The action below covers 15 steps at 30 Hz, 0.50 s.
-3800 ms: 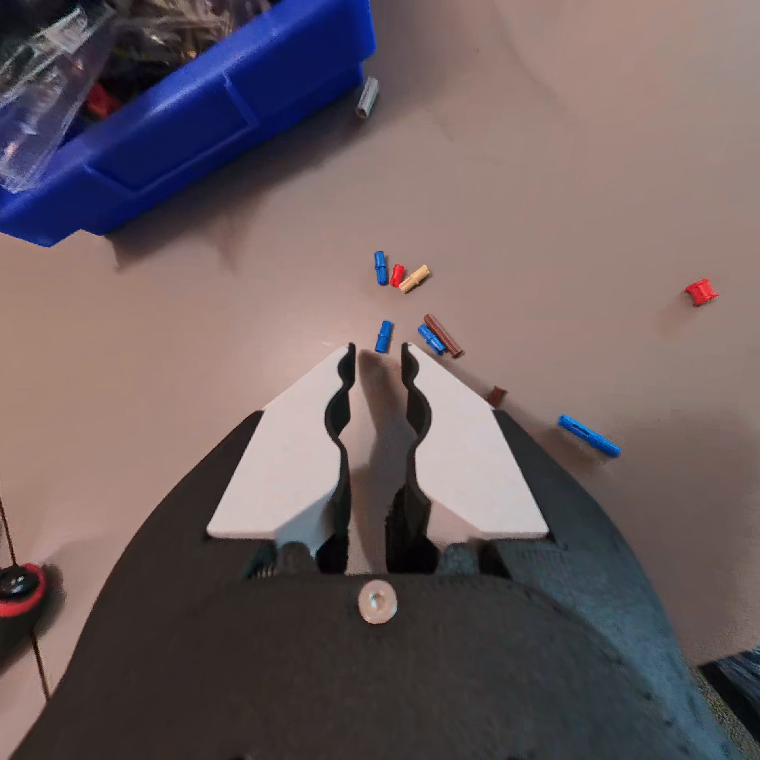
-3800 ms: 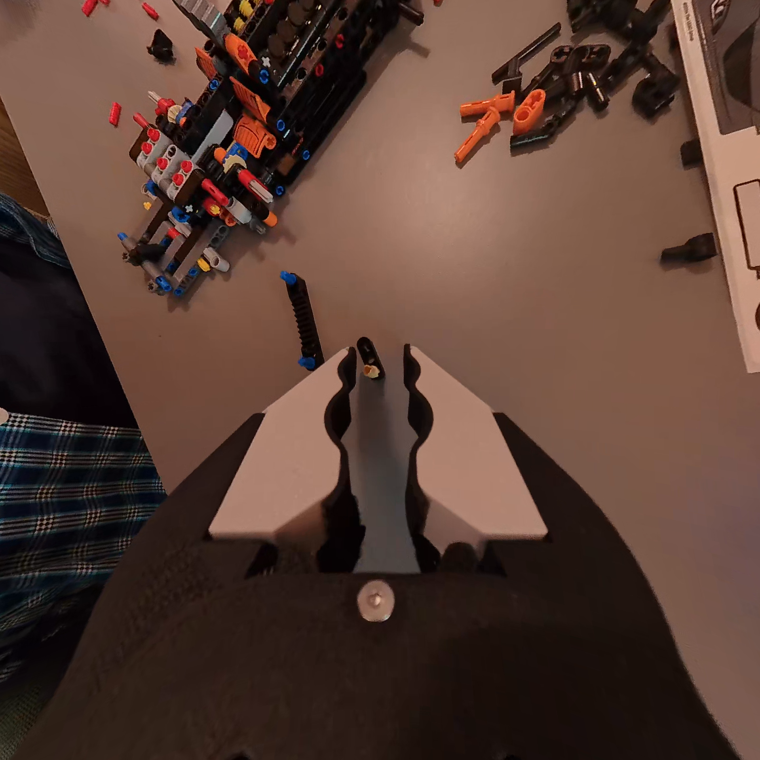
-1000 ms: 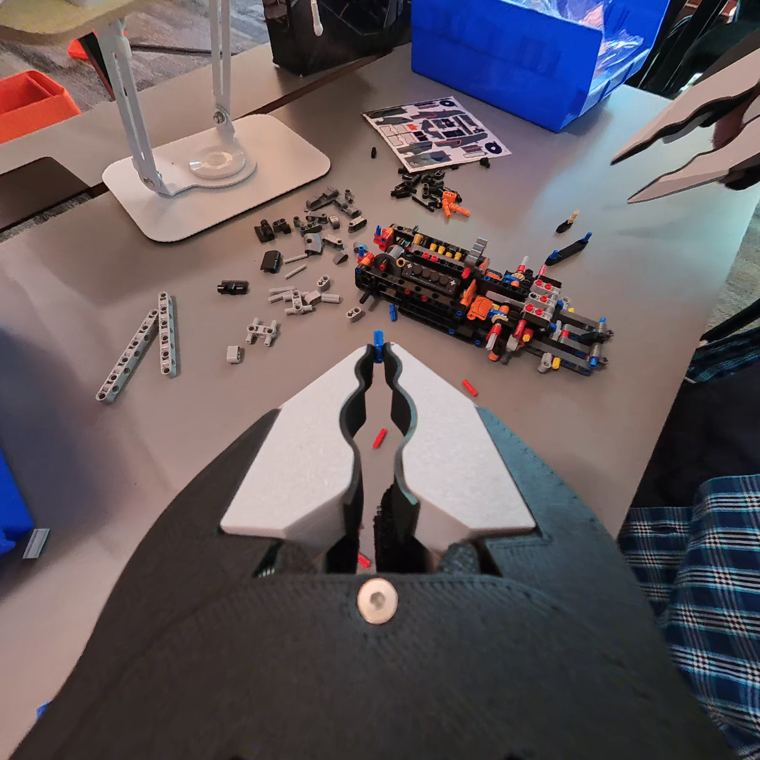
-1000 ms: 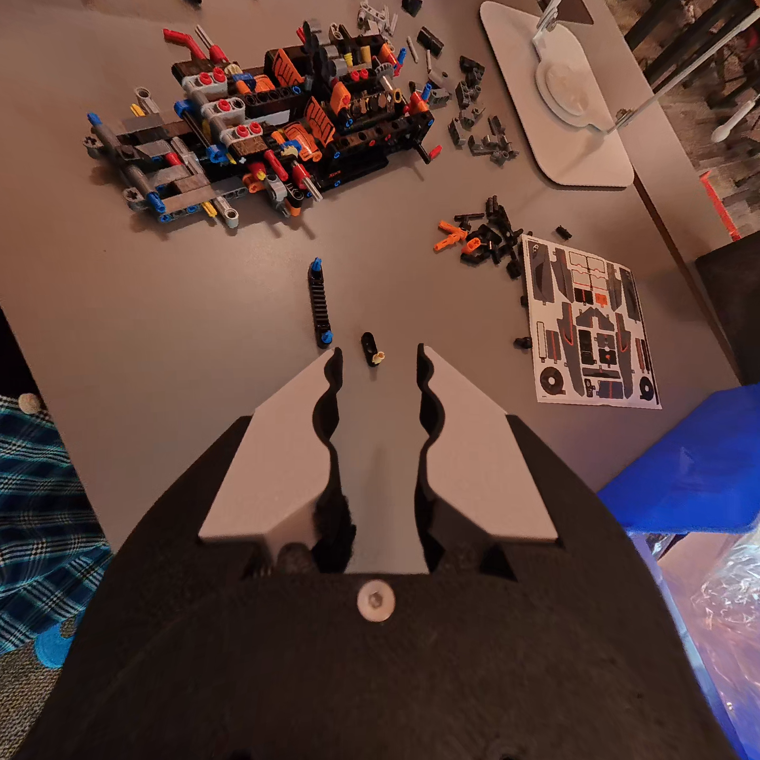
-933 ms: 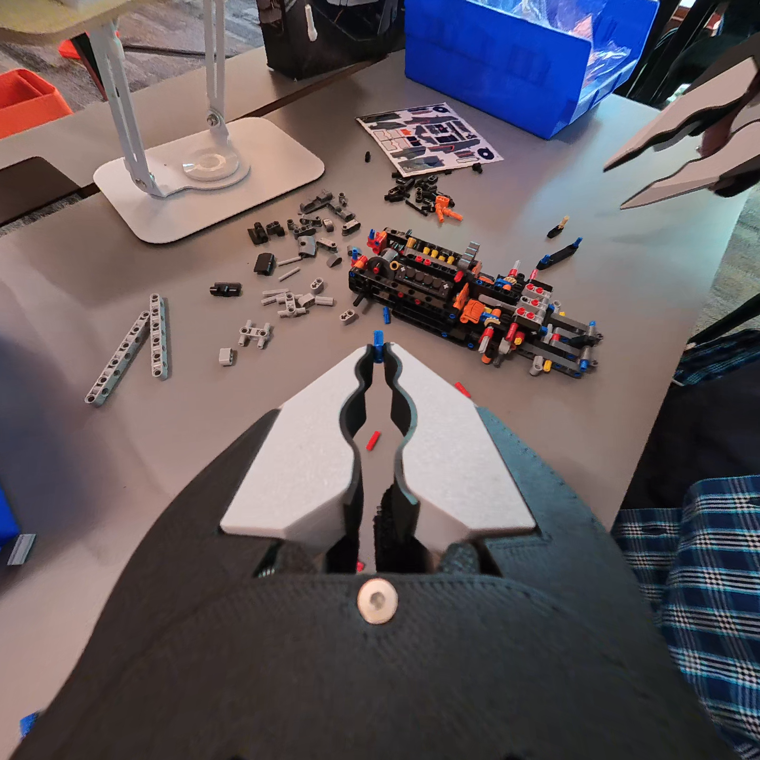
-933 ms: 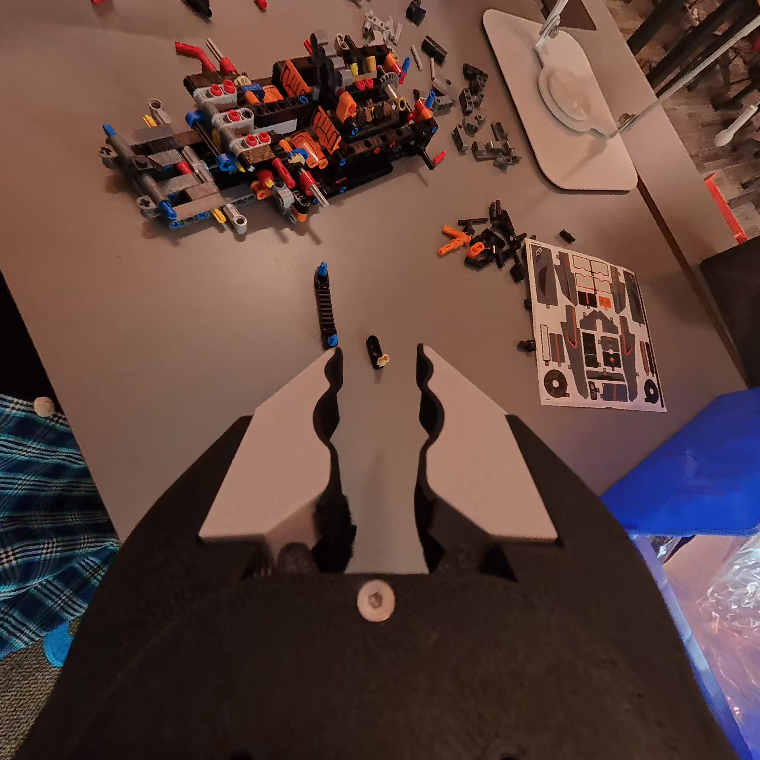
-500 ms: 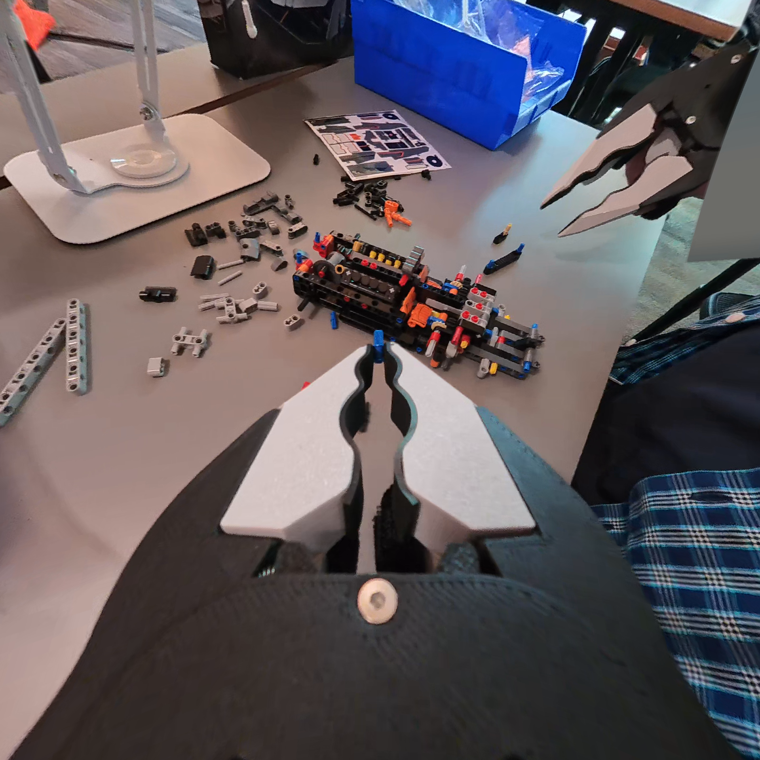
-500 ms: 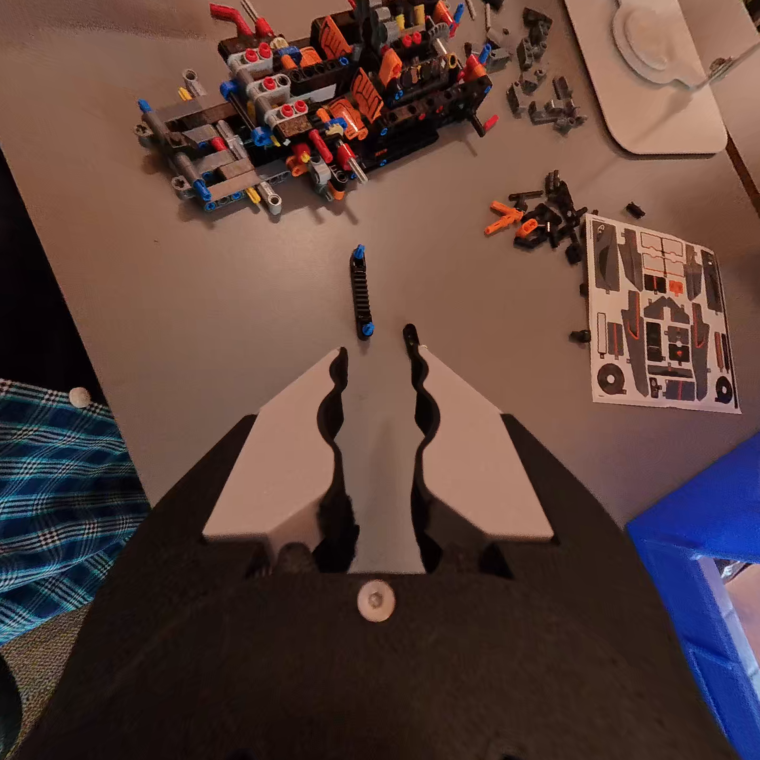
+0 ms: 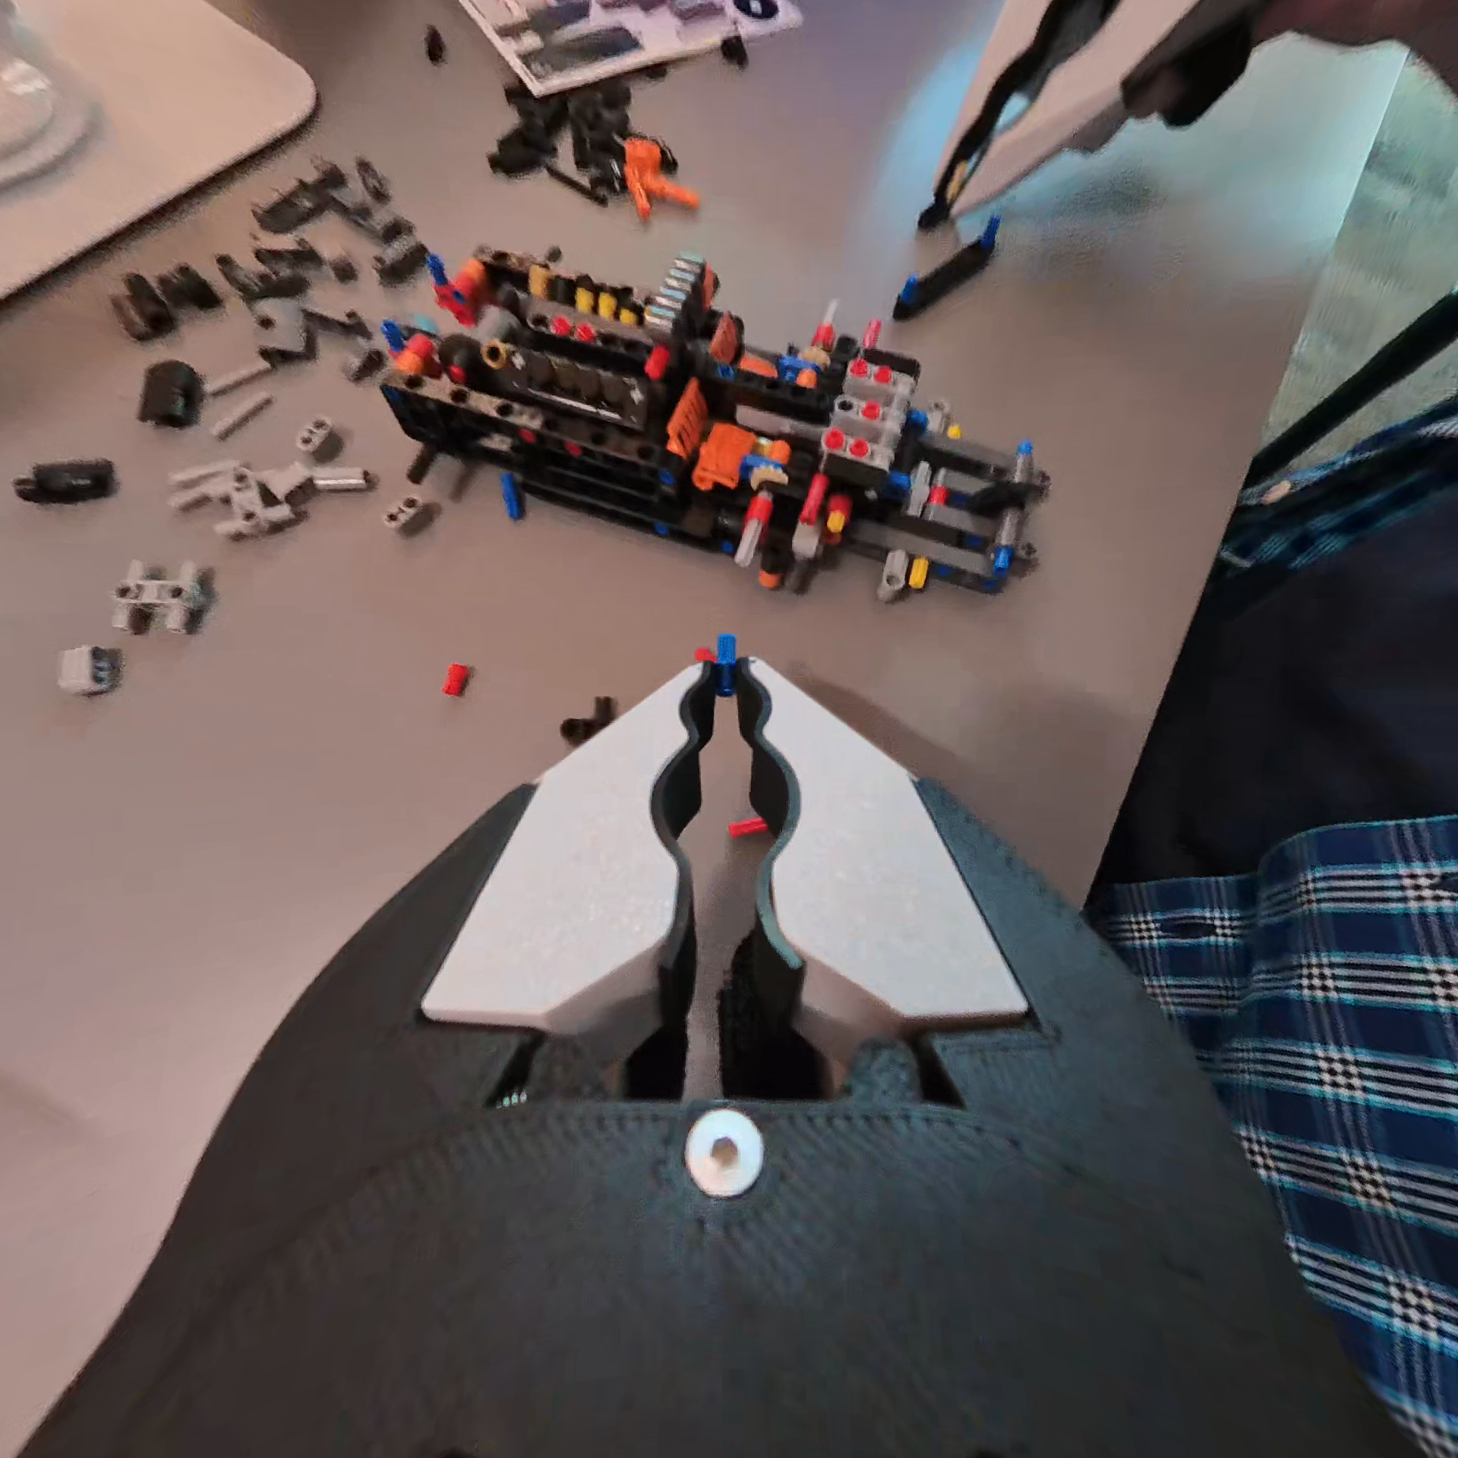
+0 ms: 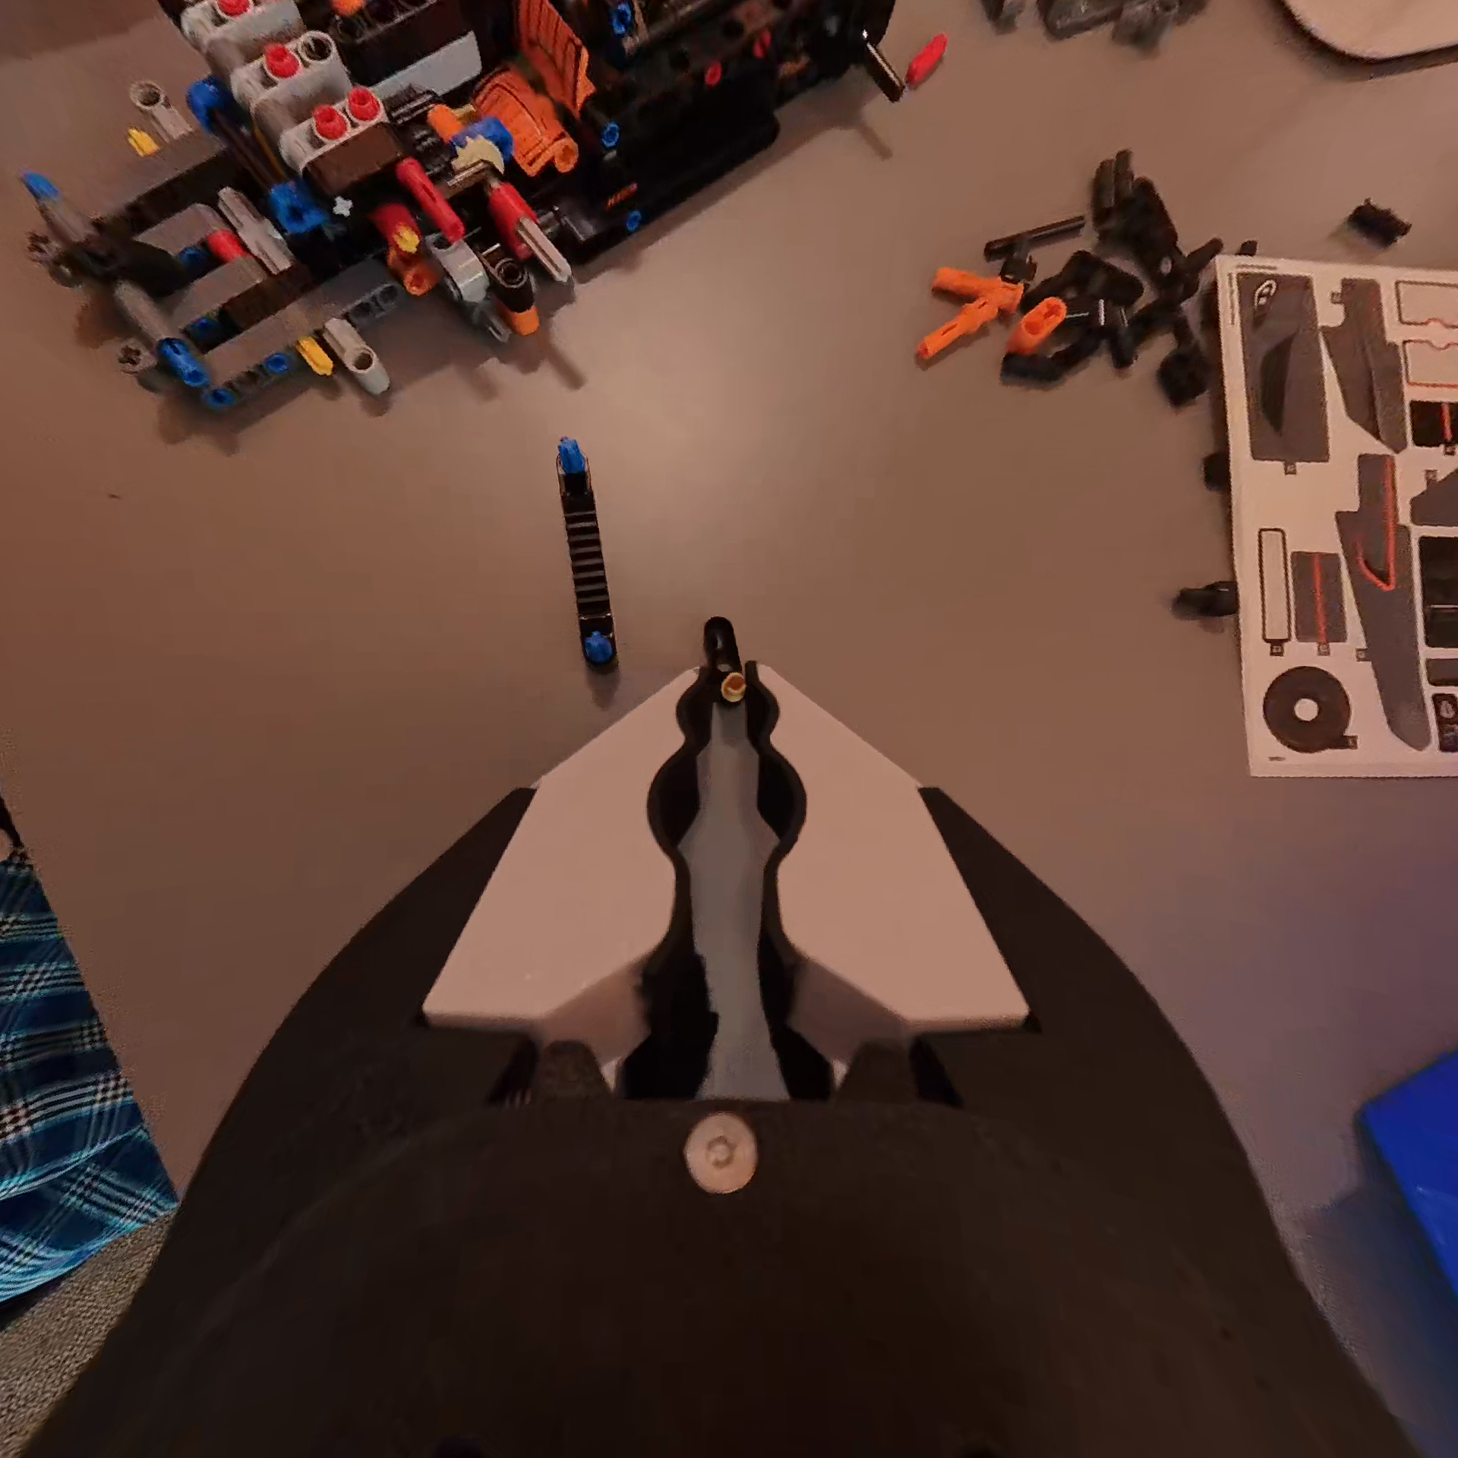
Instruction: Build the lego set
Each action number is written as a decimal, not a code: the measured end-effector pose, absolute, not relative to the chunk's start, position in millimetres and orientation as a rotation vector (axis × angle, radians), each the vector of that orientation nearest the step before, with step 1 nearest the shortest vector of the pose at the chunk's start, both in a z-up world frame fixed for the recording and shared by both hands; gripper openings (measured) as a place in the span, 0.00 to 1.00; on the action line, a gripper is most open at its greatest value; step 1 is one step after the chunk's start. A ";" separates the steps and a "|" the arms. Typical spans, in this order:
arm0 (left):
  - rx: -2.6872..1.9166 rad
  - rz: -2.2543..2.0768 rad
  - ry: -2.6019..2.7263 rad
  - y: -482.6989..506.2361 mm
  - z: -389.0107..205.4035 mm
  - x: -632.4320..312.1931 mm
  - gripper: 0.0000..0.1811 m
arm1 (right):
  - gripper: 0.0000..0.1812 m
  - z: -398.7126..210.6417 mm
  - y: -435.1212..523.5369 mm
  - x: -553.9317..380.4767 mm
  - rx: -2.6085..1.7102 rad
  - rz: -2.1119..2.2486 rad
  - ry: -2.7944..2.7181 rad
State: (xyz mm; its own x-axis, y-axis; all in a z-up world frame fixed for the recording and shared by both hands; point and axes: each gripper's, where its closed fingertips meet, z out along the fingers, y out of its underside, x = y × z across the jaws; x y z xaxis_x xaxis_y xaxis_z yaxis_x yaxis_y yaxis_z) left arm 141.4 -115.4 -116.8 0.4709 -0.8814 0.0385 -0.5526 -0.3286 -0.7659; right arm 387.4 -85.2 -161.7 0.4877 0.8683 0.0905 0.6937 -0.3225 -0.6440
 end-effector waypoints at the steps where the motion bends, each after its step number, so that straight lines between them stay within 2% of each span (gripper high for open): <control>1: -2.029 -0.594 1.198 -117.2 -121.8 142.9 0.03 | 0.03 -161.6 -85.1 387.3 -2.111 0.373 -1.278; 15: -2.060 -0.401 1.322 -118.1 -160.4 147.7 0.04 | 0.03 -140.7 -109.6 386.7 -2.067 0.508 -1.322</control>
State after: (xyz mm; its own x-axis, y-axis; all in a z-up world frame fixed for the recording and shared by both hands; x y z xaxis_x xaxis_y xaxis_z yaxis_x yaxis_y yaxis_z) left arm 147.7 -118.1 -160.4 0.4446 -0.8915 -0.0869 -0.6928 -0.2807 -0.6643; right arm 386.7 -109.6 -140.7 0.4239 0.9056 0.0113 0.6648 -0.3026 -0.6829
